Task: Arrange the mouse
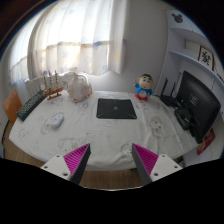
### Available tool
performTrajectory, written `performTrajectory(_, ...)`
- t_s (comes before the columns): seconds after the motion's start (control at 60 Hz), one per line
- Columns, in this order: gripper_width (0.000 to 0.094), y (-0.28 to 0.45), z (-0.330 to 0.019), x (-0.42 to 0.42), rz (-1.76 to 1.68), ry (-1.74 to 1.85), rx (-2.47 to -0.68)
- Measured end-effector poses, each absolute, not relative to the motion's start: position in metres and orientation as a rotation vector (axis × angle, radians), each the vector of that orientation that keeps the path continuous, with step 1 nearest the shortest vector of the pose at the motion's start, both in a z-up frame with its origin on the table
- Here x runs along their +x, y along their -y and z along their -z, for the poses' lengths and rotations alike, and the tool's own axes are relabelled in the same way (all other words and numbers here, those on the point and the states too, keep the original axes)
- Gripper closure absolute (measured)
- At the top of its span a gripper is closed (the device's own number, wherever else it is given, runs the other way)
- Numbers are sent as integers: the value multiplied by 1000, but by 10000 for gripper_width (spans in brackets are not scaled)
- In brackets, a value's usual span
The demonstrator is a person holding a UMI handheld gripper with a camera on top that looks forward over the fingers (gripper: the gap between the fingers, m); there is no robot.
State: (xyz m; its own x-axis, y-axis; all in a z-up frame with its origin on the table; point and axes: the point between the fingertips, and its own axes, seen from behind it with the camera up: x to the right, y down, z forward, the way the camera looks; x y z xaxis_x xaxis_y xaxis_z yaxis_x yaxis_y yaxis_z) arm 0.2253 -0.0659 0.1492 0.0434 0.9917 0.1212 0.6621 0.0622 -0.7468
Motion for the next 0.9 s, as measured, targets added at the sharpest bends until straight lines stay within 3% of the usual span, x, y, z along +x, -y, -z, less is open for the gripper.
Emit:
performTrajectory(0.233, 81, 119, -127, 204, -660, 1737, -1661)
performTrajectory(0.7, 83, 326, -84, 156, -816, 1825, -1553)
performTrajectory(0.9, 81, 360, -60, 140, -806, 1799, -1543)
